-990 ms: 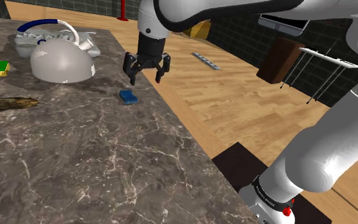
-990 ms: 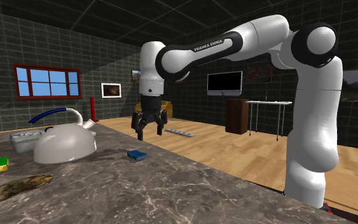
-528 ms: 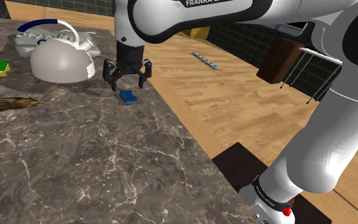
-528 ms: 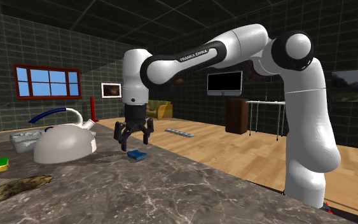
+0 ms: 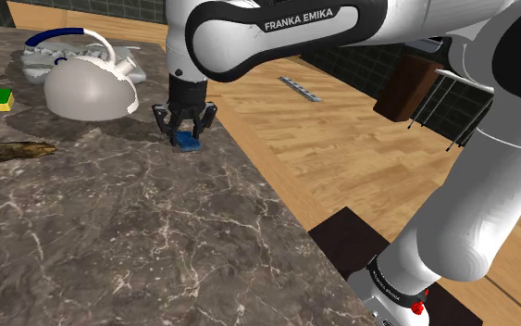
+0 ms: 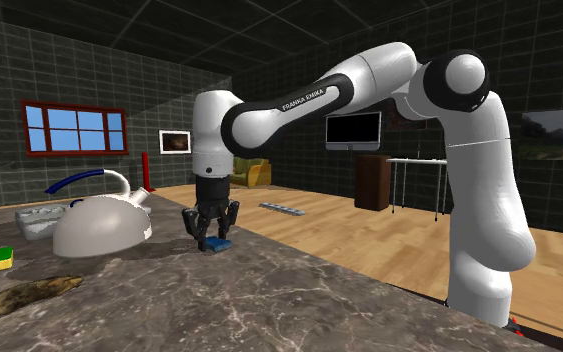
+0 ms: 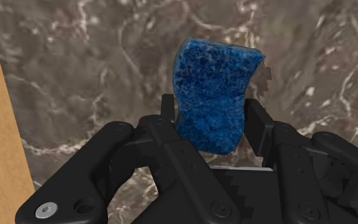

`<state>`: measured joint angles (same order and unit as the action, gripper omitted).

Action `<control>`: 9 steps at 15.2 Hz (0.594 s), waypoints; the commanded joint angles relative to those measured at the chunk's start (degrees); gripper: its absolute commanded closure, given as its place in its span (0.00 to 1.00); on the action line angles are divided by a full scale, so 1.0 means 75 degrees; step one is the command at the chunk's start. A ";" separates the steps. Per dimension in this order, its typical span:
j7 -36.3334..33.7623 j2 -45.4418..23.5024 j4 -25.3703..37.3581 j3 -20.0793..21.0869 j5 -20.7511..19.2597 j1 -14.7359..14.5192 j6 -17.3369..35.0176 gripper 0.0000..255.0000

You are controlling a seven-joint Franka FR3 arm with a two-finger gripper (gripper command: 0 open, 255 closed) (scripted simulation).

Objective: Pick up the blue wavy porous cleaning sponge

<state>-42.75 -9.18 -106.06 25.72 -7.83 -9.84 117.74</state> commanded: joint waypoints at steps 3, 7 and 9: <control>0.0003 -0.0007 -0.0027 -0.0008 -0.0001 0.0007 0.0005 1.00; 0.0000 -0.0018 -0.0021 -0.0008 -0.0006 0.0005 0.0009 1.00; 0.0015 0.0008 0.0056 -0.0003 0.0013 0.0007 -0.0090 1.00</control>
<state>-42.70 -9.21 -105.77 25.71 -7.82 -9.82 117.38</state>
